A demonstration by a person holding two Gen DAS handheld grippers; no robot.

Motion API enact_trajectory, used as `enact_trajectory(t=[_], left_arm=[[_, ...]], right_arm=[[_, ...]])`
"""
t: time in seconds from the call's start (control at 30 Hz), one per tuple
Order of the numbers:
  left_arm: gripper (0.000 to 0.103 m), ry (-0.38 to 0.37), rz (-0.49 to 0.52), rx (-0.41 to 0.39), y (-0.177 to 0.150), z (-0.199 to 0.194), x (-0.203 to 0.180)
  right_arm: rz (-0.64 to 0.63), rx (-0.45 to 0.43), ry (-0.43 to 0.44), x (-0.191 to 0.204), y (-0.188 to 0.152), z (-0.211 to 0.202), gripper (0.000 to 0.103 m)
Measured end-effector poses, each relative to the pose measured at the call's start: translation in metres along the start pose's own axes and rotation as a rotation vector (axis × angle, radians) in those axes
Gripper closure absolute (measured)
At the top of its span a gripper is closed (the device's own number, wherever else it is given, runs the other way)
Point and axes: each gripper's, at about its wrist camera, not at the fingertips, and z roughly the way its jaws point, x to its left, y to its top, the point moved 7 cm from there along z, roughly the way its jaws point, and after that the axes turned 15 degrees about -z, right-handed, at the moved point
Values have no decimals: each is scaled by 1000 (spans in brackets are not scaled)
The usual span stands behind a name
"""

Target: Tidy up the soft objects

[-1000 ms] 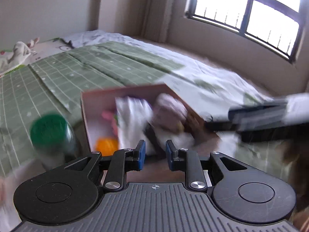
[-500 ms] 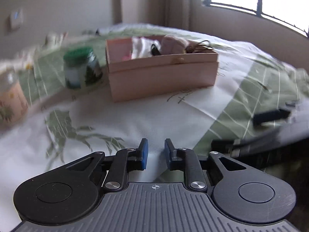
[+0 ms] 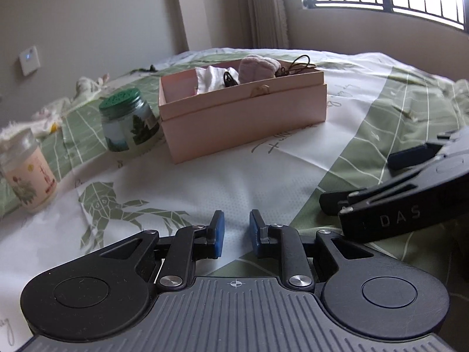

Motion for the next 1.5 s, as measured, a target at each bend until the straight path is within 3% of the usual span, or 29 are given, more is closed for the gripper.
enact_trajectory(t=[0.37,1.5], left_arm=[[81,-36,-52,8,1,-2,7],[81,-38,-55,8,1,-2,8]], right_arm=[[8,-29,11,0,-2,-2,0],[7,-28,11,0,-2,-2,0]])
